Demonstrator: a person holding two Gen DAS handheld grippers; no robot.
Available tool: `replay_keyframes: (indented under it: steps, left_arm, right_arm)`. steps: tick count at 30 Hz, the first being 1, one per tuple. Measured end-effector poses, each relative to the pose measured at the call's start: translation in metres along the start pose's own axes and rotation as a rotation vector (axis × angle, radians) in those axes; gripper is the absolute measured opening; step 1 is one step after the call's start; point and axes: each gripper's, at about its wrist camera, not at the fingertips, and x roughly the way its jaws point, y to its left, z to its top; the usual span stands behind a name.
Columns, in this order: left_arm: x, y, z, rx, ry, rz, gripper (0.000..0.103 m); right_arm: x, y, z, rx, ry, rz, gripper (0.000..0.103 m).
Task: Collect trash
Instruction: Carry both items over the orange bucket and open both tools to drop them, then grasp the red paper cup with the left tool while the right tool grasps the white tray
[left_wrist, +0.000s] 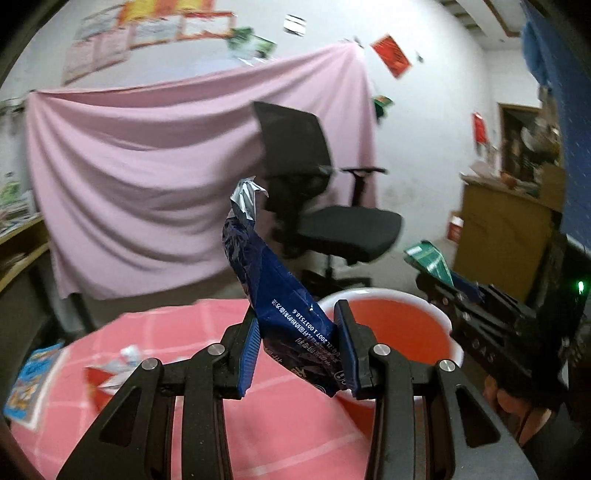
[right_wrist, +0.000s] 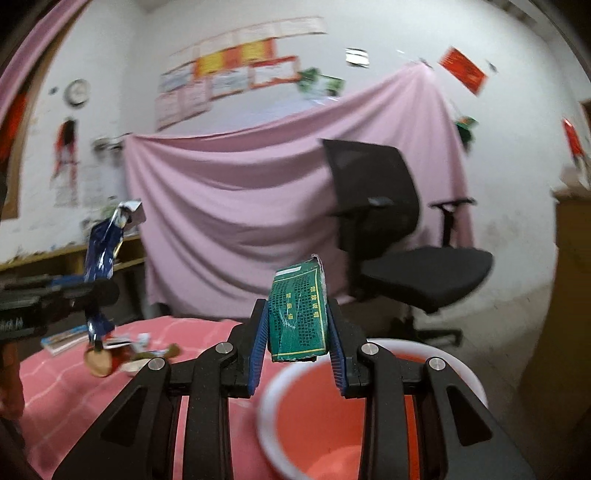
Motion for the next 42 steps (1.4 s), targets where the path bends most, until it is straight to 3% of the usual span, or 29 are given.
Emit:
replay_keyframes:
  steps: [4, 12, 16, 21, 27, 30, 34, 36, 38, 42]
  left_arm:
    - [0.04, -0.023, 0.002, 0.021, 0.073, -0.072, 0.034]
    - [0.108, -0.049, 0.001, 0.009, 0.24, -0.153, 0.035]
    - [0.118, -0.05, -0.002, -0.018, 0.29, -0.167, 0.046]
    - [0.118, -0.041, -0.009, -0.026, 0.3, -0.149, 0.047]
    - [0.099, -0.019, -0.011, -0.1, 0.245, -0.079, 0.049]
    - [0.079, -0.001, -0.008, -0.144, 0.18, -0.02, 0.059]
    - [0.045, 0.027, -0.007, -0.187, 0.092, 0.056, 0.061]
    - [0.03, 0.042, -0.006, -0.206, 0.052, 0.098, 0.067]
    - [0.012, 0.057, -0.006, -0.23, -0.001, 0.151, 0.079]
    - [-0.018, 0.081, -0.012, -0.265, -0.096, 0.234, 0.081]
  right_arm:
    - [0.003, -0.032, -0.003, 0.074, 0.038, -0.069, 0.029]
    - [0.023, -0.073, -0.024, 0.184, 0.211, -0.135, 0.031]
    - [0.028, -0.082, -0.031, 0.207, 0.263, -0.146, 0.033]
    - [0.025, -0.085, -0.037, 0.222, 0.28, -0.161, 0.045]
    - [0.022, -0.079, -0.035, 0.211, 0.258, -0.167, 0.049]
    - [0.018, -0.07, -0.028, 0.195, 0.209, -0.162, 0.051]
    - [0.014, -0.05, -0.017, 0.163, 0.131, -0.148, 0.074]
    - [0.012, -0.036, -0.01, 0.138, 0.088, -0.141, 0.075]
    - [0.01, -0.02, -0.004, 0.11, 0.04, -0.138, 0.077]
    - [0.007, 0.007, 0.006, 0.083, -0.047, -0.113, 0.092]
